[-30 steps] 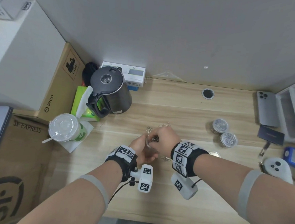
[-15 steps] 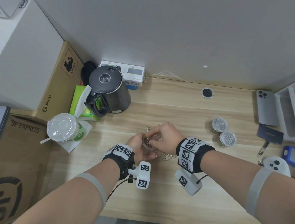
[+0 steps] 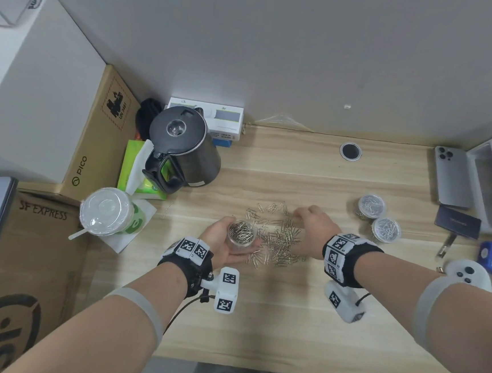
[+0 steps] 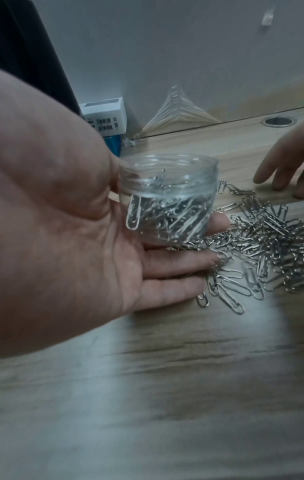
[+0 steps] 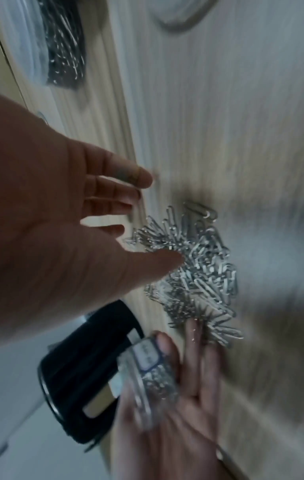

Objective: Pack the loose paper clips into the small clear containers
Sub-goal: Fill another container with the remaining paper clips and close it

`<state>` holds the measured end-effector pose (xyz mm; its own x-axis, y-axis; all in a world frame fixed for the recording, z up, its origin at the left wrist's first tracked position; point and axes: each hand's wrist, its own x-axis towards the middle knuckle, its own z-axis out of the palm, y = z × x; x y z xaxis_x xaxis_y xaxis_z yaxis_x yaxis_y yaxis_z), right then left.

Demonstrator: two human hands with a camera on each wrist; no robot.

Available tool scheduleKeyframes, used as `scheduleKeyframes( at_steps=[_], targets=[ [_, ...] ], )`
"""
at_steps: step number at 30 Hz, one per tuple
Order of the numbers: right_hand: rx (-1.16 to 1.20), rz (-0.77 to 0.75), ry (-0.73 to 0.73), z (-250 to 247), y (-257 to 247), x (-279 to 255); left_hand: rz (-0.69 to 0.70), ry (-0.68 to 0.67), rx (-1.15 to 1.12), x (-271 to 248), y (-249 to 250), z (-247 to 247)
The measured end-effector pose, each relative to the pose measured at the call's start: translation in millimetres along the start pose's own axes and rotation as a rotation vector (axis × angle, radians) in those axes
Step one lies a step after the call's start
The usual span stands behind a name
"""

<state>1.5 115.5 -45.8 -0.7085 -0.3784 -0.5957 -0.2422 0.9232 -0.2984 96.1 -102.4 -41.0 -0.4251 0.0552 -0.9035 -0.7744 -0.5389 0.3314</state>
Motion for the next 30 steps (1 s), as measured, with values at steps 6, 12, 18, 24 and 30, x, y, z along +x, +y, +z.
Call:
scheduleKeyframes(
  at_steps=[6, 12, 18, 24, 30],
  targets=[
    [-0.156, -0.111, 0.010, 27, -10, 3, -0.001, 0.006, 0.090, -5, 5, -5],
    [0.175, -0.208, 0.037, 36, -22, 16, -0.007, 0.047, 0.109, -1, 1, -18],
    [0.081, -0.199, 0.202, 18, -26, 24, -0.008, 0.060, 0.133, 5, -1, -25],
    [0.016, -0.181, 0.148, 11, -30, 40, 0.009, 0.070, 0.133, 9, -1, -30],
    [0.009, -0.326, 0.038, 29, -45, 35, -0.001, 0.028, 0.153, 18, -8, -22]
  ],
)
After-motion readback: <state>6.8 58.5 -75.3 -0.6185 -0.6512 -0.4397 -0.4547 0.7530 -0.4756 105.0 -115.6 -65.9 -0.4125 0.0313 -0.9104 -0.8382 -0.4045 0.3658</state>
